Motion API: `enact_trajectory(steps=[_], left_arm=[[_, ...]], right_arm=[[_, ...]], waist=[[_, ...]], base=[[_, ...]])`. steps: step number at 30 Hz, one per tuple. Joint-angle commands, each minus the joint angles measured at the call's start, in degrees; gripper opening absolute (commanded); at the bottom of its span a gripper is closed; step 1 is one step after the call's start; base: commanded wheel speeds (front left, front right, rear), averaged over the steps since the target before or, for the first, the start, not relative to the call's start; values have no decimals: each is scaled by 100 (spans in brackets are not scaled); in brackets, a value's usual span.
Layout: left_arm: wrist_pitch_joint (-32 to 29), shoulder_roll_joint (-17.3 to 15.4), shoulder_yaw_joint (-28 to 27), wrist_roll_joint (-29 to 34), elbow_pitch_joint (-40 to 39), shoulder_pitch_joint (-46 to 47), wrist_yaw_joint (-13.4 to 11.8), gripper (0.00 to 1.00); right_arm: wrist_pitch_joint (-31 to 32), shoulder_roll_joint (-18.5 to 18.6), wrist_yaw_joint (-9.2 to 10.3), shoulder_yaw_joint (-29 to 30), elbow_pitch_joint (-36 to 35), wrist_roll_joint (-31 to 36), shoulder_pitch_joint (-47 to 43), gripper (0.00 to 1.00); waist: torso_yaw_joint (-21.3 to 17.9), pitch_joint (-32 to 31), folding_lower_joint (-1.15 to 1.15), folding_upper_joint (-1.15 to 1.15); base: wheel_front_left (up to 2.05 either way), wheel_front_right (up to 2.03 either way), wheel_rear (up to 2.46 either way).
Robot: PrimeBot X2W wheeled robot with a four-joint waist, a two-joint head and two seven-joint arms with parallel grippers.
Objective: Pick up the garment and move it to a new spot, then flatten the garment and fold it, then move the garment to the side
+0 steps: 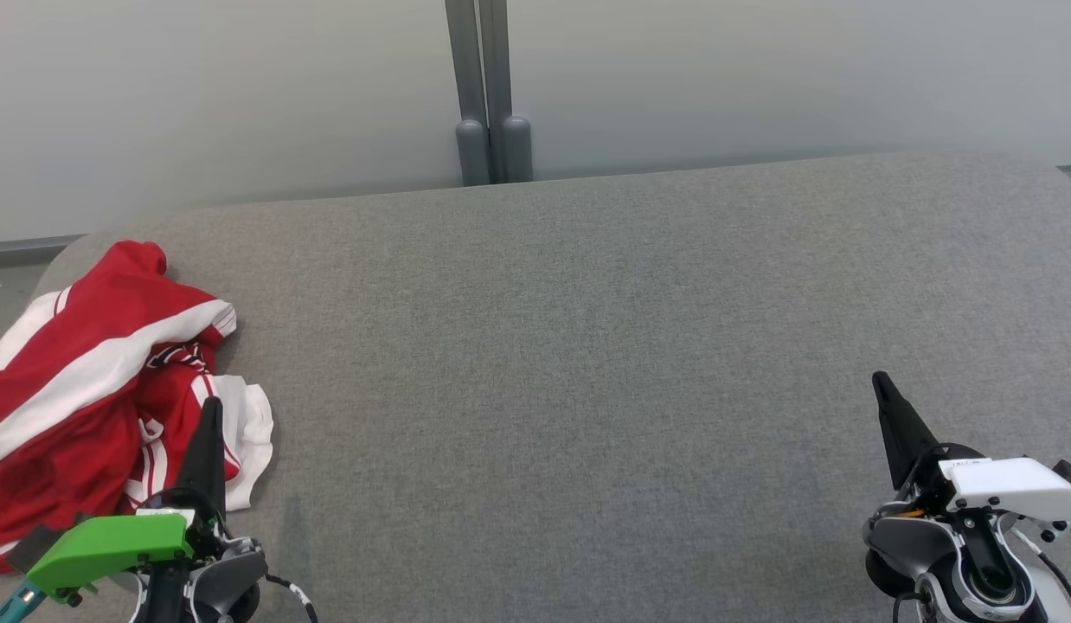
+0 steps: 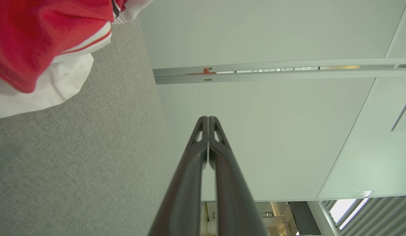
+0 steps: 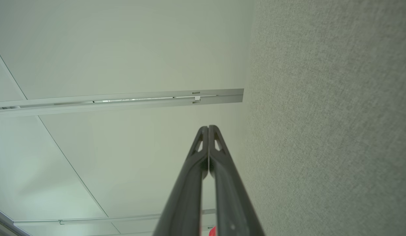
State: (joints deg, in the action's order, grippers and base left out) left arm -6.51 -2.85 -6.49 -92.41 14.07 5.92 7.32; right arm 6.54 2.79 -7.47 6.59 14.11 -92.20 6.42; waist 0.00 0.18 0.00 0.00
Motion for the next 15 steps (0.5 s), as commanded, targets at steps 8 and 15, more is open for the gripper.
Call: enact_trajectory(steps=[8,15], left_arm=[[-20,-4,-9,0,-7,68,35,0],[6,9,4,0,60,-27,-5,100]], right_arm=[[13,8,-5,4,-30,-42,-51,0],[0,-11,0,-4,57,3,-19,100]], waist=[[0,0,0,0],[0,0,0,0]], base=[[0,0,0],[0,0,0]])
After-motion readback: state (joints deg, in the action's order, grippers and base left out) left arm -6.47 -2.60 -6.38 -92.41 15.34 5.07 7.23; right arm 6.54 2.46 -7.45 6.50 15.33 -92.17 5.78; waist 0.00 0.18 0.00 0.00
